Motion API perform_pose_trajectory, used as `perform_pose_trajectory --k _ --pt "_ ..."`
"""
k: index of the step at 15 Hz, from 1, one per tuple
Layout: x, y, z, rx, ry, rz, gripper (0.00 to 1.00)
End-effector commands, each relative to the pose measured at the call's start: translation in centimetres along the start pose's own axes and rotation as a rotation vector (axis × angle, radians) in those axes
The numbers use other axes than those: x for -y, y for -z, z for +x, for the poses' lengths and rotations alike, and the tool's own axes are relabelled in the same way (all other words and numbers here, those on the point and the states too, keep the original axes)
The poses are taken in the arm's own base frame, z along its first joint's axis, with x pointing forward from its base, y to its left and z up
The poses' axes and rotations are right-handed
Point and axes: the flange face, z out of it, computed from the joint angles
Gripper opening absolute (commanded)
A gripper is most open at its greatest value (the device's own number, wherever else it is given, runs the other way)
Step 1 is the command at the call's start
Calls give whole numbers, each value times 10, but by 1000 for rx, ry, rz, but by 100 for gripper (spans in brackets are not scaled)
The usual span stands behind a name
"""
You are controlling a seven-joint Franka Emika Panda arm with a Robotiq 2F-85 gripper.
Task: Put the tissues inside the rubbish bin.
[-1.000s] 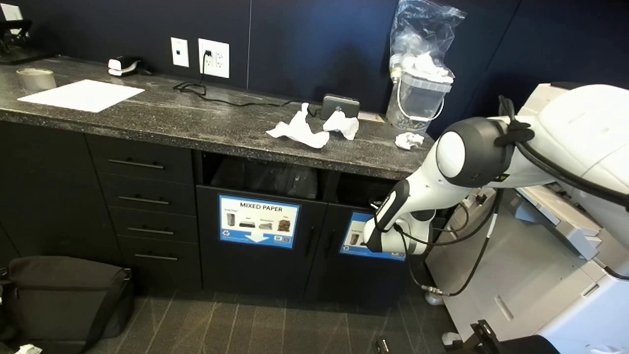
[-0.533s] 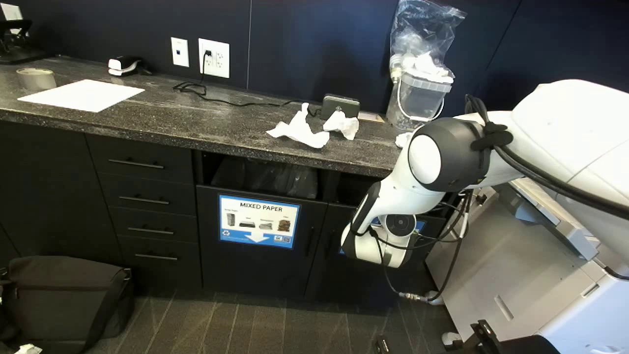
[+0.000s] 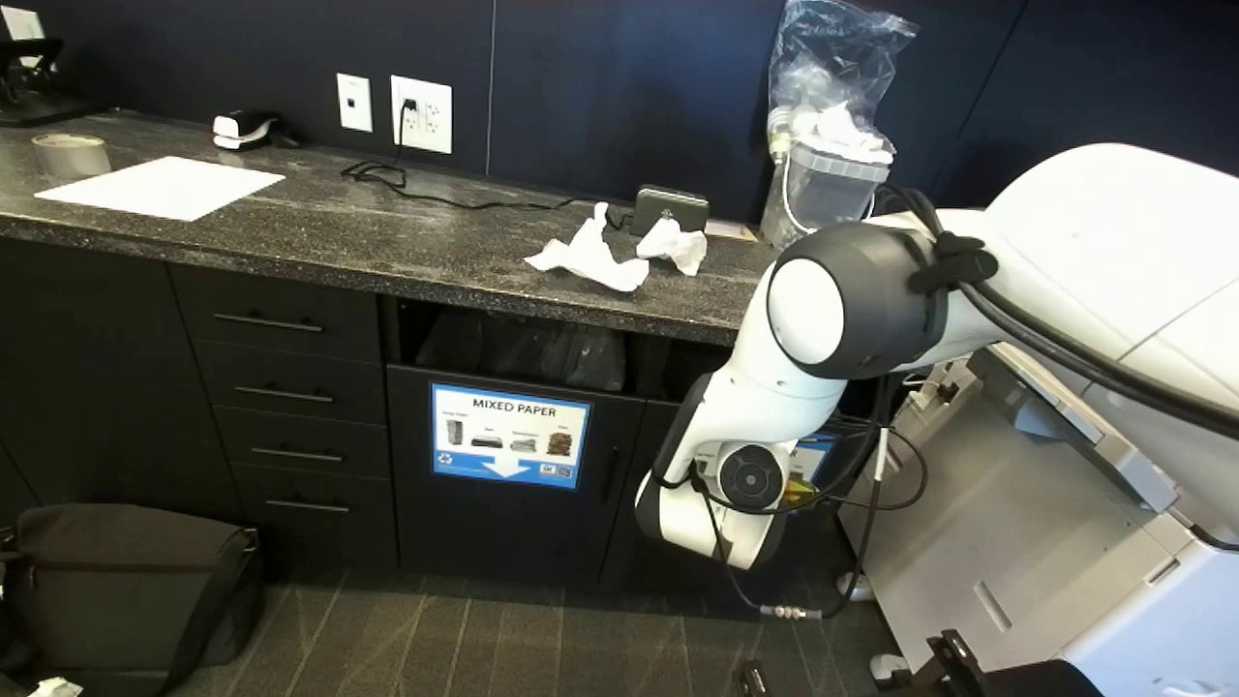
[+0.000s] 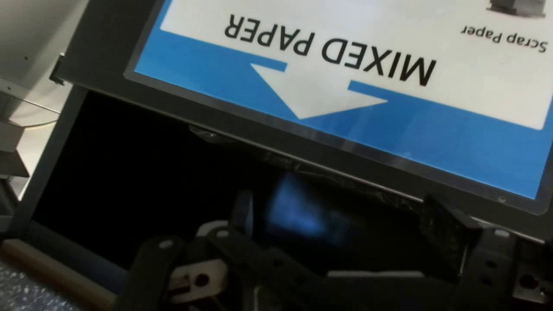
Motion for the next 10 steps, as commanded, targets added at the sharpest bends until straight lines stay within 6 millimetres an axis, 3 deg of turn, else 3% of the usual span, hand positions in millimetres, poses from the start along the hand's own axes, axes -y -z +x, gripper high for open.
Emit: perform_pose_trajectory --k 1,5,10 --pt "-1 41 22 43 32 -35 100" --pt "-11 81 54 111 44 24 100" --pt "-49 125 89 216 50 86 100"
